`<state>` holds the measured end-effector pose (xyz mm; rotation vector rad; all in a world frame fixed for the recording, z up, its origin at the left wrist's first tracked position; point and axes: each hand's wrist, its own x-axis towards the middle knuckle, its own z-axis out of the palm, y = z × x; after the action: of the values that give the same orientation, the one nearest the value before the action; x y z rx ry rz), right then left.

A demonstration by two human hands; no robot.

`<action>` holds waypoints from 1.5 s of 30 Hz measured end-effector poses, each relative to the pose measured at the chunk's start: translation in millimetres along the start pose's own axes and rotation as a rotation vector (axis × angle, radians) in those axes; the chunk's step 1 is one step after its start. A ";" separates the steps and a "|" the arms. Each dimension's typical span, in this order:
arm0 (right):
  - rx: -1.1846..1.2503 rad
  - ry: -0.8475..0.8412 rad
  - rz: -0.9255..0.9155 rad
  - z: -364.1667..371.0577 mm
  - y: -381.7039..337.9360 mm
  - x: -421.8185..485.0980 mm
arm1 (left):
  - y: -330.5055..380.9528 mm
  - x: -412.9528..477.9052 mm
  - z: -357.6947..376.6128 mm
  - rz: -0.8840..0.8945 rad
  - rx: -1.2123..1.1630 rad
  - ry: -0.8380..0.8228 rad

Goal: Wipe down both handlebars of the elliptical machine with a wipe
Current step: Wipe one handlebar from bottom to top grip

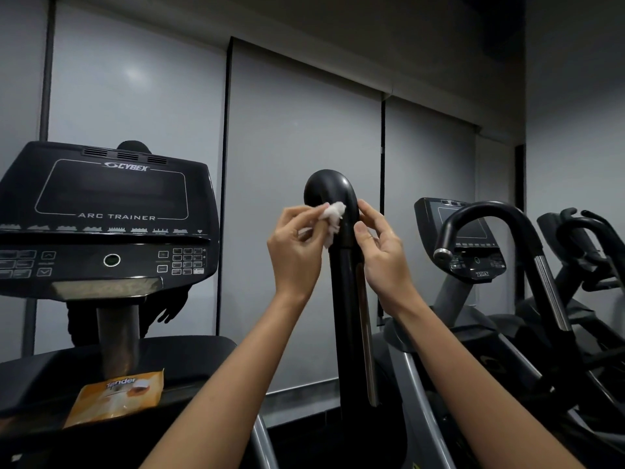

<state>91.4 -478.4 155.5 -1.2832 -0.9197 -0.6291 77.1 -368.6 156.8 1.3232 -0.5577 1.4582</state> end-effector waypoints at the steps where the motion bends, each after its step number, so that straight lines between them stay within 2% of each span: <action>1: 0.004 -0.001 -0.003 0.1 0.4 0.2 | -0.9 6.0 4.5 -0.025 -0.022 0.040; 4: 0.015 0.006 -0.010 0.3 2.7 1.2 | -6.9 18.2 18.7 -0.168 -0.116 0.156; 7: 0.038 0.013 -0.005 0.8 3.1 1.0 | -3.9 21.3 27.3 -0.368 -0.310 0.214; 9: 0.036 0.012 0.001 0.8 2.7 0.8 | -1.5 16.7 24.3 -0.431 -0.394 0.162; 13: 0.012 0.011 0.020 1.1 1.5 -0.5 | -0.2 -4.7 1.4 -0.426 -0.414 -0.028; 15: 0.022 0.010 0.034 0.9 1.5 -1.6 | 0.8 -16.6 -9.9 -0.395 -0.369 -0.100; 18: 0.074 0.010 0.050 0.6 -0.1 -2.2 | 3.8 -29.7 -21.1 -0.271 -0.175 -0.196; 20: 0.116 0.033 0.080 -0.5 -1.9 -1.8 | 5.6 -29.5 -22.7 -0.107 -0.039 -0.222; 24: 0.250 0.069 0.174 -4.5 -6.1 2.3 | 5.1 -11.5 -17.9 0.357 0.270 -0.283; 28: 0.330 0.107 0.237 -5.0 -14.0 7.3 | 10.4 19.4 -9.8 0.553 0.421 -0.364; 31: 0.296 0.113 0.246 -4.7 -17.7 12.4 | 14.4 54.4 3.0 0.533 0.480 -0.378; 38: 0.230 0.086 0.264 -7.7 -19.7 16.7 | 17.3 97.0 17.2 0.209 0.491 -0.368; 45: 0.272 0.079 0.260 -5.6 -20.8 14.5 | 28.2 32.2 -12.9 0.349 0.349 -0.496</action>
<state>82.9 -486.7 178.5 -1.1017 -0.7300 -0.3353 51.4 -355.3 190.8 1.9642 -0.9210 1.5540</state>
